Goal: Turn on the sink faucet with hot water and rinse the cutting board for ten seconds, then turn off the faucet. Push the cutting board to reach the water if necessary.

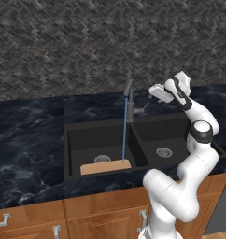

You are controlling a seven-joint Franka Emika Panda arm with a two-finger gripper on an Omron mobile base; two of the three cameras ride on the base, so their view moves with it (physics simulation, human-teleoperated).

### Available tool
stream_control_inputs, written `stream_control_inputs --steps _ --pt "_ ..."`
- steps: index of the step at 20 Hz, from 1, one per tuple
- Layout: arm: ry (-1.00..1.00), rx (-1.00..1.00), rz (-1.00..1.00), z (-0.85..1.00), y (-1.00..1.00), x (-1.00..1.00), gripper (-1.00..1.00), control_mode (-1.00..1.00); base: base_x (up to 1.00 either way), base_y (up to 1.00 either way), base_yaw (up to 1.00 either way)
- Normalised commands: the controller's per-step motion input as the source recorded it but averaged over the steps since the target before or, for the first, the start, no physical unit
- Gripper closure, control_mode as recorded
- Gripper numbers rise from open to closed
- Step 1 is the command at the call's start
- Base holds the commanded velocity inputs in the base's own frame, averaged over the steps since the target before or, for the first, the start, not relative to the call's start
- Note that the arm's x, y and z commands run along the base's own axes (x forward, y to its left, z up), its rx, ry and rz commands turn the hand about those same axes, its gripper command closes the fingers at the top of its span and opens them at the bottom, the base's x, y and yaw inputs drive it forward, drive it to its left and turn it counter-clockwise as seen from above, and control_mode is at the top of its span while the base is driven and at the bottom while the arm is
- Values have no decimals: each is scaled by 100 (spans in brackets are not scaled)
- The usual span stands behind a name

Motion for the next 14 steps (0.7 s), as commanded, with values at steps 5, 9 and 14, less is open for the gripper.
stream_control_inputs --steps 5,9,14 --pt "0 0 0 0 0 0 -100 -100 0 0 0" --pt "0 0 0 0 0 0 -100 -100 0 0 0" --pt "0 0 0 0 0 0 -100 -100 0 0 0"
